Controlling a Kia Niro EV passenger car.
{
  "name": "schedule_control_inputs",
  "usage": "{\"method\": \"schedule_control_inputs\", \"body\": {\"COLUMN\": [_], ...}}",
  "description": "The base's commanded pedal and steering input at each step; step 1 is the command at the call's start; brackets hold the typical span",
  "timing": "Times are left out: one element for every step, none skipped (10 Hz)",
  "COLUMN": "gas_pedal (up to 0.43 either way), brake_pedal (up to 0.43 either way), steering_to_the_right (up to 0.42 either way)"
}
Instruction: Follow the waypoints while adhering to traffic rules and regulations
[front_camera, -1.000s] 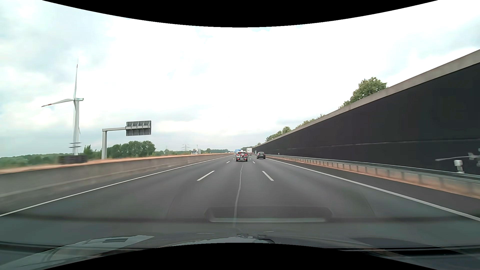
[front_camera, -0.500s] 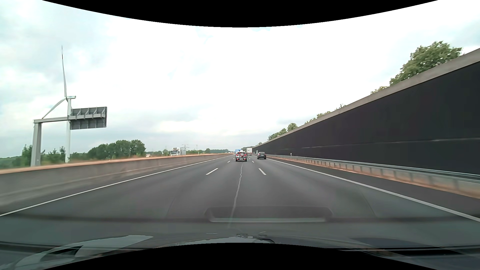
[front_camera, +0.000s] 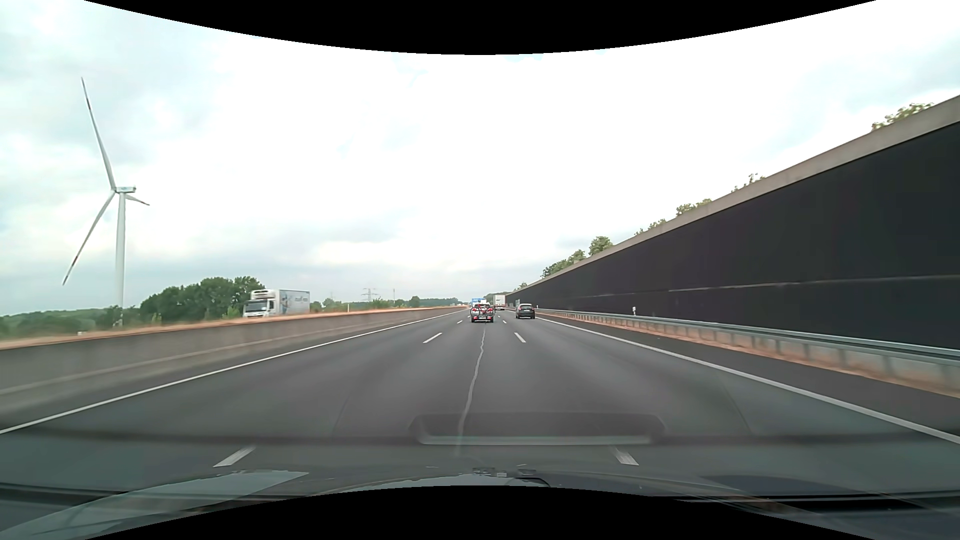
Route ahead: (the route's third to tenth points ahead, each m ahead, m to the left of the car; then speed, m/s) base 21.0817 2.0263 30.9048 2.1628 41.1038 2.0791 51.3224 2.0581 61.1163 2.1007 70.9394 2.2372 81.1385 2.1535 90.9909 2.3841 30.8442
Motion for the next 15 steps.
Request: {"method": "schedule_control_inputs", "body": {"gas_pedal": [0.248,0.248,0.248,0.248,0.248,0.248,0.248,0.248,0.248,0.248,0.248,0.248,0.248,0.248,0.248], "brake_pedal": [0.000,0.000,0.000,0.000,0.000,0.000,0.000,0.000,0.000,0.000,0.000,0.000,0.000,0.000,0.000], "steering_to_the_right": [-0.004,-0.004,-0.004,-0.004,-0.004,-0.004,-0.004,-0.004,-0.004,-0.004,-0.004,-0.004,-0.003,-0.003,-0.003]}}
